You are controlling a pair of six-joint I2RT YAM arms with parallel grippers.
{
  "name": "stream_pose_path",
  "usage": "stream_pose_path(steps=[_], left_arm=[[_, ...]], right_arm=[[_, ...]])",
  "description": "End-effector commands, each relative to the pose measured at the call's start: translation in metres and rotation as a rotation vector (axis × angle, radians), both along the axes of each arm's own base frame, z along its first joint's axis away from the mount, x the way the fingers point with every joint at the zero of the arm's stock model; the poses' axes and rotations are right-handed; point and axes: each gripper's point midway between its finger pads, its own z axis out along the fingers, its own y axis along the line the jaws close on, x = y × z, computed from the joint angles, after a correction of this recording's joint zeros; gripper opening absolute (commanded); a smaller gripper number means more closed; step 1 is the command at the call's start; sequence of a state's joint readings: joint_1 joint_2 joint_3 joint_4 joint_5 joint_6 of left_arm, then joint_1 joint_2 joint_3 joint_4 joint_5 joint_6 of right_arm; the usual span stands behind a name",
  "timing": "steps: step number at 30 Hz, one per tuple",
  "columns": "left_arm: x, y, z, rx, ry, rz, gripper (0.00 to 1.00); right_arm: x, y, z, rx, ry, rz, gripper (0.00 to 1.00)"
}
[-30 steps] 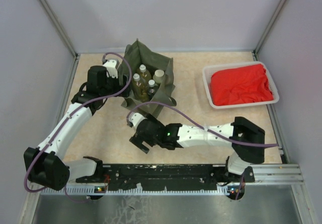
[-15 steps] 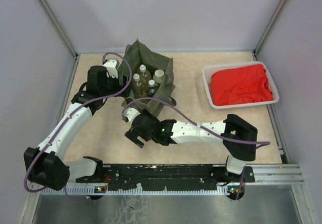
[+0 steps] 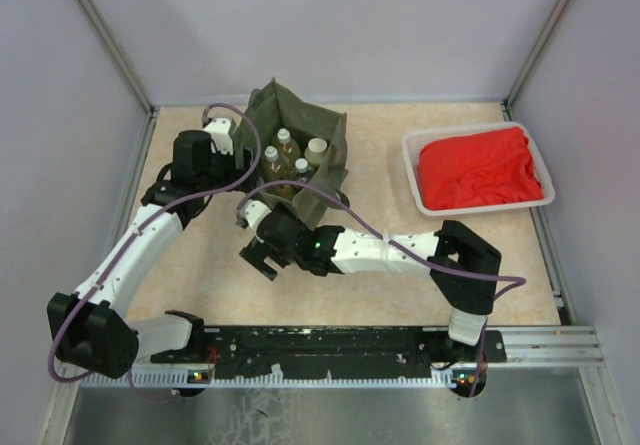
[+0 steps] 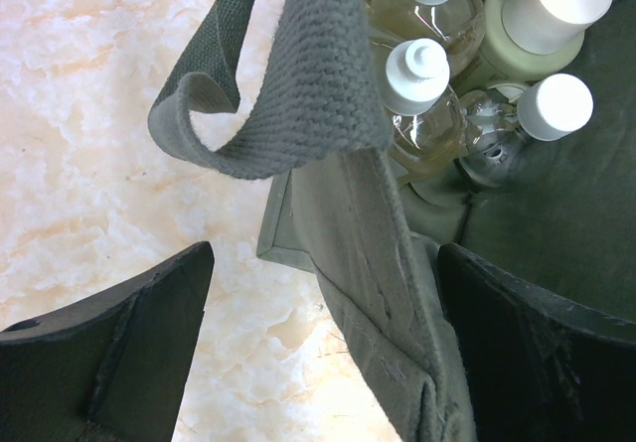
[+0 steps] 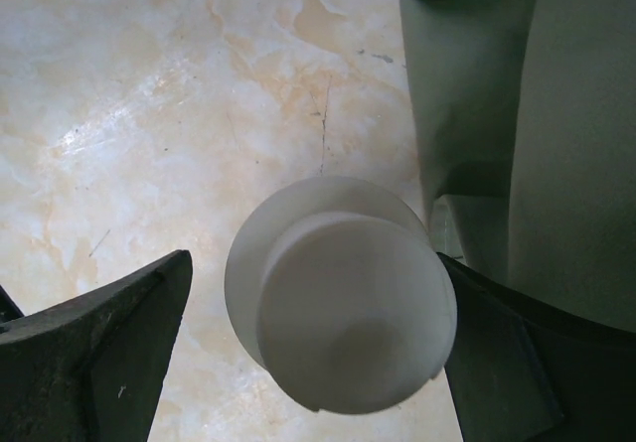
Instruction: Place the personal care products into the canvas bag
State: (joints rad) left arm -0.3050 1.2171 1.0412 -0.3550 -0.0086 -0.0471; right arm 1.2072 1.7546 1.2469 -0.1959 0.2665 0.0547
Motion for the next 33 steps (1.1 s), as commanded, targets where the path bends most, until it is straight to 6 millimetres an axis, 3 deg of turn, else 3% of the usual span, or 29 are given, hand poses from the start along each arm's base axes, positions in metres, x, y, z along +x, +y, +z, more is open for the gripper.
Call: stream_pose_path(steps=[1,6,9,11,17,21,28,33], left_arm=[[-0.003,0.005,-0.011,0.043,0.035,-0.001,1.0],[-0.003,0.005,-0.01,0.043,0.034,-0.001,1.0],[-0.003,0.004,-0.01,0.041,0.033,-0.003,1.0],[-0.003,0.004,-0.01,0.041,0.031,-0.004,1.0],[-0.003,0.004,-0.011,0.04,0.035,-0.004,1.0],[-0.003,0.004,-0.013,0.04,0.04,-0.005,1.0],[-0.003,0.006,-0.013,0.048,0.04,0.006,1.0],[-0.002,0.004,-0.014,0.035,0.042,0.001,1.0]], right_arm=[[0.018,0.024,0.025,0.091,-0.043,-0.002,0.99],[0.023,0.024,0.018,0.084,-0.048,-0.006,0.99],[0.024,0.024,0.014,0.076,-0.049,-0.004,0.88],[0.024,0.023,0.012,0.072,-0.044,-0.001,0.76],[0.022,0.018,0.011,0.066,-0.037,-0.009,0.22],[0.016,0.006,0.023,0.093,-0.024,-0.028,0.0],[-0.014,-0.048,0.075,0.143,0.039,-0.064,0.0],[-0.032,-0.084,0.131,0.223,0.056,-0.086,0.0]])
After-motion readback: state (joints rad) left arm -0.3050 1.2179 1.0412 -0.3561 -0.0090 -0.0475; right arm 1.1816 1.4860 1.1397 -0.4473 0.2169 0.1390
